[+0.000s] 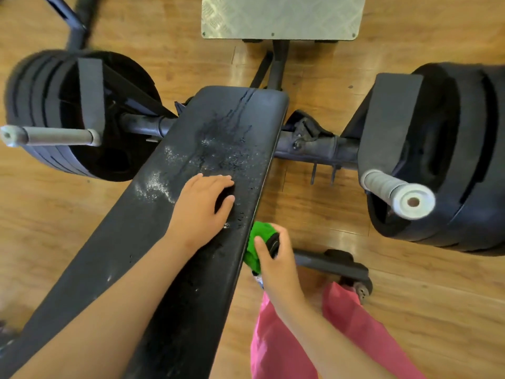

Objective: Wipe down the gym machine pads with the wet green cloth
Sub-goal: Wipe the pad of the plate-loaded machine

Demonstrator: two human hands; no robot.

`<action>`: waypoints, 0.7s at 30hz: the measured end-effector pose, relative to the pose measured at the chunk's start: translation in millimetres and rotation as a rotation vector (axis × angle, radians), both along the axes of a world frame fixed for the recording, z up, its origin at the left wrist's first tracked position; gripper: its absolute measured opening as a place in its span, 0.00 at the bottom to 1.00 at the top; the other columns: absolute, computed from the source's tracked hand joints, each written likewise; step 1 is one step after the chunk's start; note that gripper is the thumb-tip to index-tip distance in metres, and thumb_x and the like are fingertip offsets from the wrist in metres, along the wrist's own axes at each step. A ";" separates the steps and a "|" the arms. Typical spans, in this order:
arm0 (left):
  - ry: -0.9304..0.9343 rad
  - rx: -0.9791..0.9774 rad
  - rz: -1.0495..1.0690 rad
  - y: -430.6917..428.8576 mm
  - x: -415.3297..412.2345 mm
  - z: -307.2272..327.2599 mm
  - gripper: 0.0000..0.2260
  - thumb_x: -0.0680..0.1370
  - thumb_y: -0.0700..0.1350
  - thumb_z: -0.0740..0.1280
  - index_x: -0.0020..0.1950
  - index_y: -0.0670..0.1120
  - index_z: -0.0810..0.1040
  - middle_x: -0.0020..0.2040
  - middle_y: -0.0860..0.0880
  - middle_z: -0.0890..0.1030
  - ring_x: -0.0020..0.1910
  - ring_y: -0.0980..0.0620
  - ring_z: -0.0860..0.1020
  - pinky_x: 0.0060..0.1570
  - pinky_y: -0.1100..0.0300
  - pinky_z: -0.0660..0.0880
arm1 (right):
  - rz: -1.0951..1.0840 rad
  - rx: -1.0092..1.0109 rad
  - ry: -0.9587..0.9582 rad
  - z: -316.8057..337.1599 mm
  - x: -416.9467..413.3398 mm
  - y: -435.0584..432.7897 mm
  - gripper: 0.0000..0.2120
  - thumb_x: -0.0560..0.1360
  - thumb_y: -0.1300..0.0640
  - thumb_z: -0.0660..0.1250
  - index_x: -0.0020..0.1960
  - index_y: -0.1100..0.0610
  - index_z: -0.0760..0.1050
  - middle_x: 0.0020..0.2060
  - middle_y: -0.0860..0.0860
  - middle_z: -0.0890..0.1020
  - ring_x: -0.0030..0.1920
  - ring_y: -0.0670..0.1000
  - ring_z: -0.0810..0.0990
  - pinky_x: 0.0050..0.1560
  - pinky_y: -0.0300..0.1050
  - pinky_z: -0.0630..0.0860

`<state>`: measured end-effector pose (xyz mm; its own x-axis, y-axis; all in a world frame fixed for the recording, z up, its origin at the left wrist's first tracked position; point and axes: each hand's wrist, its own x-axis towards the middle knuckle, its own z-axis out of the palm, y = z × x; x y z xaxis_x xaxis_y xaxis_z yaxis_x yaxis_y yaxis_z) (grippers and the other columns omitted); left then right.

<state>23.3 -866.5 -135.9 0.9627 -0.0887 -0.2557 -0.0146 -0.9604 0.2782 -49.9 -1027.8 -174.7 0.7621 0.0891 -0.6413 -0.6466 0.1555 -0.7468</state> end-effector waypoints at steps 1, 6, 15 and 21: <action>0.013 -0.012 0.021 -0.9 -0.3 0.8 0.22 0.77 0.56 0.55 0.62 0.47 0.78 0.63 0.52 0.79 0.64 0.53 0.74 0.72 0.55 0.56 | 0.005 -0.002 0.000 -2.0 4.3 -0.1 0.10 0.79 0.60 0.65 0.59 0.50 0.72 0.47 0.48 0.80 0.48 0.45 0.80 0.52 0.47 0.79; 0.047 -0.052 0.063 -5.6 15.3 7.1 0.20 0.77 0.55 0.58 0.59 0.46 0.80 0.60 0.51 0.81 0.61 0.51 0.76 0.68 0.59 0.60 | 0.032 -0.028 -0.083 -16.4 36.9 -2.6 0.09 0.79 0.63 0.63 0.58 0.55 0.71 0.46 0.49 0.79 0.44 0.38 0.77 0.45 0.32 0.75; -0.018 -0.007 0.025 -7.7 1.6 -1.5 0.23 0.77 0.57 0.55 0.61 0.45 0.78 0.61 0.50 0.80 0.62 0.51 0.75 0.67 0.55 0.67 | -0.113 -0.138 0.007 -40.6 103.0 8.0 0.08 0.81 0.60 0.61 0.59 0.53 0.70 0.48 0.47 0.78 0.47 0.48 0.78 0.40 0.36 0.76; -0.076 -0.013 0.032 -8.1 -3.1 -3.8 0.22 0.78 0.55 0.55 0.61 0.44 0.78 0.60 0.49 0.80 0.62 0.50 0.75 0.69 0.53 0.64 | -0.126 -0.134 0.029 -41.0 102.8 8.6 0.10 0.81 0.59 0.62 0.61 0.52 0.70 0.50 0.46 0.78 0.50 0.45 0.77 0.43 0.36 0.73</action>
